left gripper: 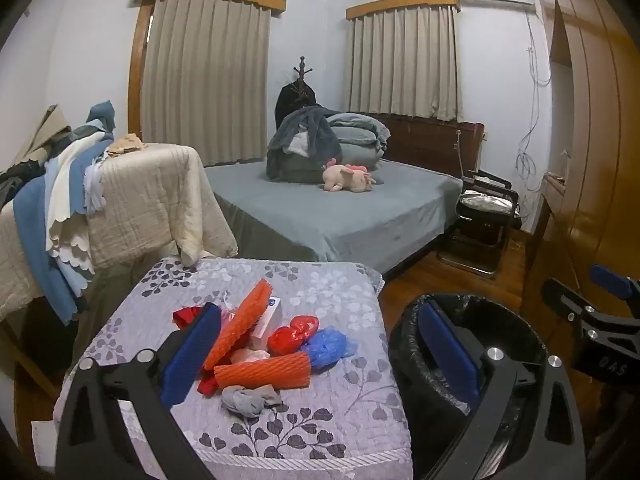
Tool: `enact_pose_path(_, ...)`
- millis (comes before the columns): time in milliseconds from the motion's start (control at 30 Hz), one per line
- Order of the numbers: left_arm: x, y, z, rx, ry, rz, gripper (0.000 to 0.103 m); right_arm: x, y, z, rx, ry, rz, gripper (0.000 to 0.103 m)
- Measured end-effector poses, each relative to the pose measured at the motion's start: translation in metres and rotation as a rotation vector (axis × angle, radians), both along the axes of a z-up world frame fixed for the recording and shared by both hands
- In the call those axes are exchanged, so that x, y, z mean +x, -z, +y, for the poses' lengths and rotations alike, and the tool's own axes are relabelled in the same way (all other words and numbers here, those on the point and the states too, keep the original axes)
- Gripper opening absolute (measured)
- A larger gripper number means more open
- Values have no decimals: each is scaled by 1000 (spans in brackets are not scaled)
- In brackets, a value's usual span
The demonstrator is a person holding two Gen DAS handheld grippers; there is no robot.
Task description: Collect trash
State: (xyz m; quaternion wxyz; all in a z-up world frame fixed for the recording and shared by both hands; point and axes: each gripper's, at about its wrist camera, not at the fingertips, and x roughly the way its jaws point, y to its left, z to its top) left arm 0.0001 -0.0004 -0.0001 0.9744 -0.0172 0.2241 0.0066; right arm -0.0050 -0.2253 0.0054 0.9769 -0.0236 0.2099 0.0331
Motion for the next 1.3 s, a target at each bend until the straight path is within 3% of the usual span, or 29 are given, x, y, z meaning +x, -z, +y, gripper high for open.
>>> enact_pose_path(1300, -2, -3, 2, 9, -4, -4, 97, 2, 2, 1, 7, -1, 6, 98)
